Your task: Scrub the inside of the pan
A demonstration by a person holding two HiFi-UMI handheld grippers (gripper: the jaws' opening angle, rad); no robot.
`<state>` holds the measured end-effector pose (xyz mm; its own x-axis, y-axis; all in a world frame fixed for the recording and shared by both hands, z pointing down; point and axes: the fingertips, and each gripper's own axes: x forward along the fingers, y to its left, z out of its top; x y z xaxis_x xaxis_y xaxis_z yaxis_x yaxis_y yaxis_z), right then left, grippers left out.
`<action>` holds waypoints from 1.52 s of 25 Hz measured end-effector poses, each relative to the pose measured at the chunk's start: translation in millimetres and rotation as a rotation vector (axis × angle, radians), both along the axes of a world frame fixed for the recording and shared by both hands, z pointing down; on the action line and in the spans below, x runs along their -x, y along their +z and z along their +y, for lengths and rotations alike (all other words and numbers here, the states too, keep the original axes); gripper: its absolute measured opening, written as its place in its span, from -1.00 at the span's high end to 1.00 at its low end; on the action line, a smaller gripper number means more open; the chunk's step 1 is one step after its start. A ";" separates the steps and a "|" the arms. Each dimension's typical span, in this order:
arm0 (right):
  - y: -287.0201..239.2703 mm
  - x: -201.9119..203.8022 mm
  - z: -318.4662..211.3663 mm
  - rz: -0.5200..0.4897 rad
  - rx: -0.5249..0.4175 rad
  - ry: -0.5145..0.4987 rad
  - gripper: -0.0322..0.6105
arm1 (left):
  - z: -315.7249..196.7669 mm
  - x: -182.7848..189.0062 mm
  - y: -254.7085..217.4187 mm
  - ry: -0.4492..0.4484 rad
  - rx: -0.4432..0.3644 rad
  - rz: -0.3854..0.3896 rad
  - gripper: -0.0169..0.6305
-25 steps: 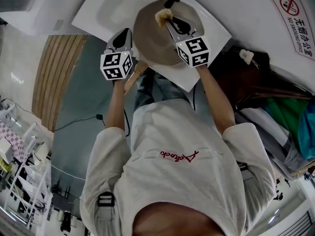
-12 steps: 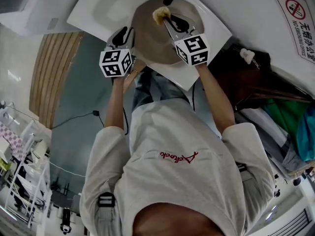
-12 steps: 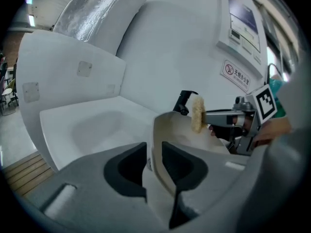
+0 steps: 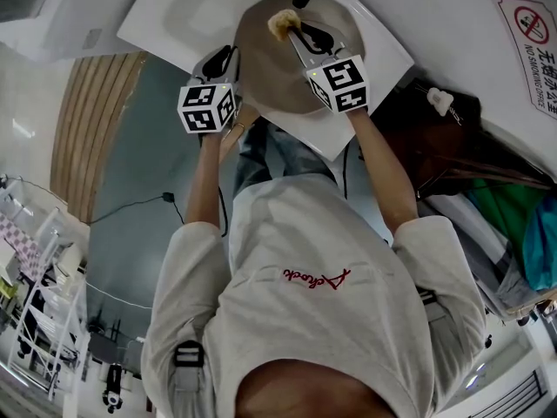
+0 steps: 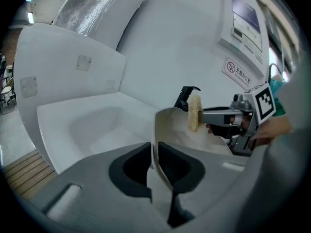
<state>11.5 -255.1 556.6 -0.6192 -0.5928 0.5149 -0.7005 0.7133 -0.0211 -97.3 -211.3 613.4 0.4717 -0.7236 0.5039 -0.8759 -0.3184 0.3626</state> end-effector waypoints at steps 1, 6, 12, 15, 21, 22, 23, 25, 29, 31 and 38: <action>1.3 1.1 -0.1 0.014 -0.006 -0.009 0.70 | 0.4 -0.3 0.2 0.002 0.001 0.000 0.83; 7.3 6.8 -0.5 0.100 -0.042 -0.069 0.69 | -0.4 0.1 2.1 0.000 0.008 0.005 0.85; 19.8 15.6 1.0 0.323 -0.156 -0.196 0.69 | 0.4 -0.1 1.8 0.001 0.009 0.003 0.85; 29.9 21.4 1.4 0.417 -0.198 -0.265 0.69 | 0.8 -0.9 1.5 -0.001 0.010 0.003 0.85; 50.1 28.5 0.9 0.653 -0.343 -0.405 0.69 | 0.5 -0.8 1.2 0.000 0.007 0.009 0.85; 54.2 28.5 1.2 0.680 -0.353 -0.415 0.69 | 0.6 -0.7 1.4 0.001 0.008 0.009 0.85; 58.0 28.7 1.6 0.701 -0.360 -0.422 0.69 | 0.7 -0.6 1.6 0.003 0.009 0.009 0.85; 63.2 29.9 1.4 0.727 -0.370 -0.427 0.69 | 0.7 -0.9 1.9 0.009 0.011 0.010 0.85; 65.9 33.3 -3.2 0.746 -0.389 -0.430 0.69 | 0.5 -1.0 1.9 0.011 0.013 0.013 0.85; 63.0 34.6 -7.4 0.745 -0.400 -0.423 0.69 | 0.5 -0.6 1.8 0.010 0.013 0.015 0.85; 46.8 39.4 -24.3 0.711 -0.432 -0.362 0.69 | 0.0 -0.4 3.2 0.014 0.018 0.016 0.85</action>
